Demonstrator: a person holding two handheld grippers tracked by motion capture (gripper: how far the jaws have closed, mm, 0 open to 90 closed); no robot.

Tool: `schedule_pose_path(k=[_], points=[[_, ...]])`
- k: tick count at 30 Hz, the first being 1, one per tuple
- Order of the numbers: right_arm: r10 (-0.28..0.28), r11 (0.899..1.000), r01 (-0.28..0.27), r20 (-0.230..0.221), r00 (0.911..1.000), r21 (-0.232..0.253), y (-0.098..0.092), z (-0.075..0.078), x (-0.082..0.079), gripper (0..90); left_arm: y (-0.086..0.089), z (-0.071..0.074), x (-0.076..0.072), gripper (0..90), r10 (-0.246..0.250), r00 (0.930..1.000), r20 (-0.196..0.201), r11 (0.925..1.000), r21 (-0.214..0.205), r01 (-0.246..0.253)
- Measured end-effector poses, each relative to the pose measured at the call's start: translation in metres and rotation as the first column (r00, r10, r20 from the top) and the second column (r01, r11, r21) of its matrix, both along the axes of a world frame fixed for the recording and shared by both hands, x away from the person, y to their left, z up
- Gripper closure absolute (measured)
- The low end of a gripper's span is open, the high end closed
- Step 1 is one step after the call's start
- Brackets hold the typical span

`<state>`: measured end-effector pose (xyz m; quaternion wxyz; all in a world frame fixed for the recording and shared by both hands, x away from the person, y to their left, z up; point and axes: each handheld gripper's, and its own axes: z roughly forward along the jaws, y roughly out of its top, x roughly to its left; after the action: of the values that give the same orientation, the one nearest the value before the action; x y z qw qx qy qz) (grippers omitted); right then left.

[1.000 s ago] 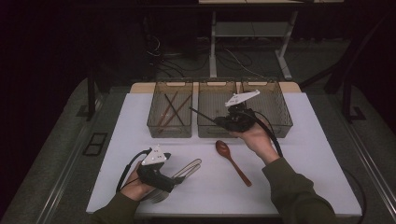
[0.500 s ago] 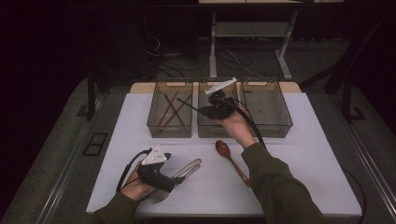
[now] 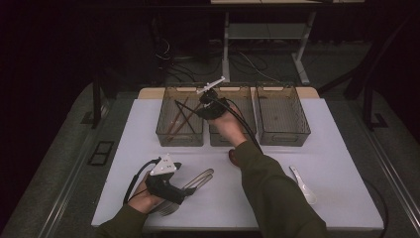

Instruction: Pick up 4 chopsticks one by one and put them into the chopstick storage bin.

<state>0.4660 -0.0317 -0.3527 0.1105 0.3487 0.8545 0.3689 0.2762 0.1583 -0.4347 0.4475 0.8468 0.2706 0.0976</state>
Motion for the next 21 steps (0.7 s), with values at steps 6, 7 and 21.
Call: schedule_pose_path(k=[6,7,21], points=[[-0.02,0.999,0.019,-0.025,0.9995,-0.026,0.022,-0.008,0.016,85.7,-0.001,0.0,0.0,0.7,-0.009,1.0,0.001,1.0,0.003,0.009],[-0.019,0.999,0.019,-0.024,0.9995,-0.029,0.025,-0.01,0.019,85.7,0.0,0.0,0.0,0.7,-0.01,0.9999,0.003,0.9999,0.003,0.01],[-0.04,0.997,0.038,-0.033,0.9987,-0.061,0.056,-0.018,0.037,84.7,-0.001,0.0,0.0,0.7,-0.009,1.0,-0.001,0.9998,-0.018,0.009]])
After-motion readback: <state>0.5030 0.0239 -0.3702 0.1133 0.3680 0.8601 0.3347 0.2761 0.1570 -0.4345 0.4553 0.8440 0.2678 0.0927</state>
